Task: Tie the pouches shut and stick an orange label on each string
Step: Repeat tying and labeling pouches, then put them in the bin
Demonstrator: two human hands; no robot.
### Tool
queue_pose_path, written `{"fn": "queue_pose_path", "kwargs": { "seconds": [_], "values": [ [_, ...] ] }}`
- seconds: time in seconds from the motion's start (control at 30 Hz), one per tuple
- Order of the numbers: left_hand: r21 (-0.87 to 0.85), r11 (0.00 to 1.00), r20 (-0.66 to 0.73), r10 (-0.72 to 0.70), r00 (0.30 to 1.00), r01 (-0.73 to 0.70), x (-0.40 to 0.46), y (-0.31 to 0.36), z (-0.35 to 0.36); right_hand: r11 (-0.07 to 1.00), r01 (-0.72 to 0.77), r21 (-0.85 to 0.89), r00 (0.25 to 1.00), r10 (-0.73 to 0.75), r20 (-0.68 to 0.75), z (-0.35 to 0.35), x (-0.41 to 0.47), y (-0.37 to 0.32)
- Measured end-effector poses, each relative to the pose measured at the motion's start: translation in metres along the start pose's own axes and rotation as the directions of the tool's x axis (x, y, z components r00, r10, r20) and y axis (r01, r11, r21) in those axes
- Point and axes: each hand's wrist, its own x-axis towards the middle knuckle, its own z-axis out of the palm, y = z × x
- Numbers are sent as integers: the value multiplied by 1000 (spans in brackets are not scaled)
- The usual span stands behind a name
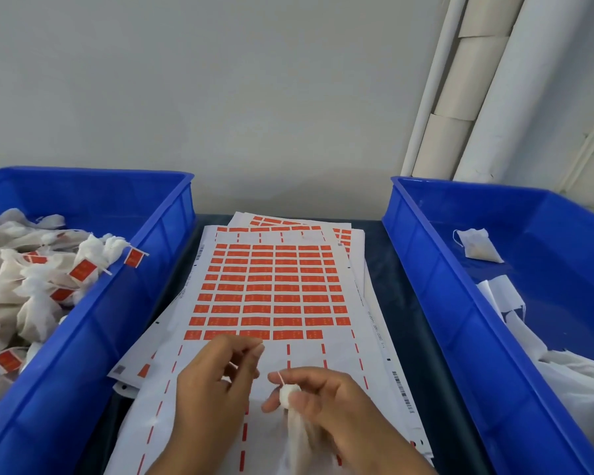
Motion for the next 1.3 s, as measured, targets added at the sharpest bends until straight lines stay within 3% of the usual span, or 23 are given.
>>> {"fn": "queue_pose_path", "kwargs": {
  "seconds": [0.1, 0.3, 0.47, 0.63, 0.8, 0.93, 1.17, 1.3],
  "values": [
    [-21, 985, 44, 170, 985, -169, -3, 6, -3, 994, 40, 100, 999, -37, -33, 3, 1, 2],
    [62, 957, 78, 278, 957, -283, 3, 15, -9, 958, 121, 258, 989, -95, -113, -6, -2, -4],
    [164, 986, 291, -41, 956, -7, 33, 24, 14, 954, 126, 271, 934, -21, -358, -40, 2, -23],
    [330, 941, 484, -241, 841, 80, 45, 13, 69, 977, 71, 201, 861, 42, -507, -73, 22, -32],
    [408, 913, 537, -241, 809, 1, 40, -9, 95, 959, -36, 281, 864, 171, -474, -78, 44, -8],
    [460, 887, 517, -222, 827, -49, 31, -24, 101, 926, 0, 378, 863, 191, -468, -81, 51, 9],
    [473, 879, 525, -222, 822, -65, 33, -29, 104, 946, 4, 324, 851, 167, -498, -75, 52, 10],
    [503, 851, 535, -172, 827, -148, 33, -25, 103, 956, 2, 292, 842, 156, -517, -73, 52, 10]
  ]
}}
